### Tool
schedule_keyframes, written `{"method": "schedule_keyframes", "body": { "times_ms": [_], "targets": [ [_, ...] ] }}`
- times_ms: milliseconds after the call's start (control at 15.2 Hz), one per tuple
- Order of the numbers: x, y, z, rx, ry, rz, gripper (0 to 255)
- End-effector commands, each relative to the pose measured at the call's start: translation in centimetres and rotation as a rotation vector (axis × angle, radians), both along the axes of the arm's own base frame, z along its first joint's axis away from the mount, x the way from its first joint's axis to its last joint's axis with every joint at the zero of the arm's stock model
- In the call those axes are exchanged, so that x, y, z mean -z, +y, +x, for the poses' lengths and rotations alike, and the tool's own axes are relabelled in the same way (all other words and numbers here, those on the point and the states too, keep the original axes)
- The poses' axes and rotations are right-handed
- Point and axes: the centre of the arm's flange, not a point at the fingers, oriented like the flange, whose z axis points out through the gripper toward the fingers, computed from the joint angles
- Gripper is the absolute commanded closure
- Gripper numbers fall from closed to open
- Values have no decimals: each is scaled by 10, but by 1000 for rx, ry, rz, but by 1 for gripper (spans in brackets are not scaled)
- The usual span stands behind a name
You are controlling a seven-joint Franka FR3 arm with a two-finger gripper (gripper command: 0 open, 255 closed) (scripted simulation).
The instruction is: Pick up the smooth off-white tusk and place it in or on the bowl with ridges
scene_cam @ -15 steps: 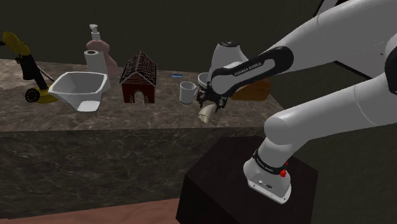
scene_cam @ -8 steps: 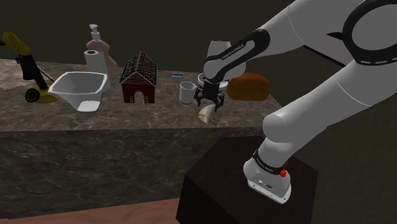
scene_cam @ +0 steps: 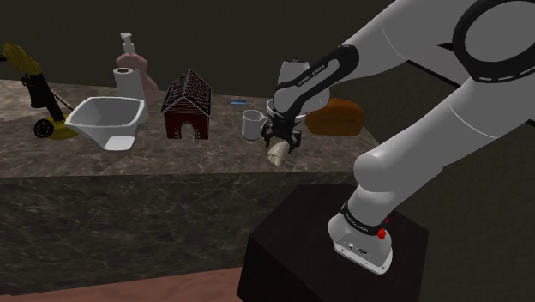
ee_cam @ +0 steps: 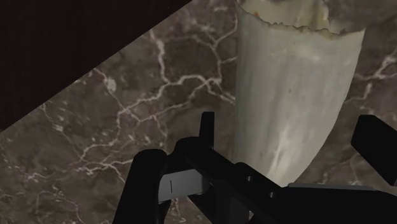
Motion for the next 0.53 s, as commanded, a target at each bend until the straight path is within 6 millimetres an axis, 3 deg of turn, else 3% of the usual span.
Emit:
{"method": "schedule_keyframes", "body": {
  "times_ms": [0, 66, 132, 462],
  "targets": [
    [0, 0, 0, 0, 0, 0, 0],
    [0, 0, 0, 0, 0, 0, 0],
    [0, 0, 0, 0, 0, 0, 255],
    [0, 0, 0, 0, 0, 0, 255]
  ]
}}
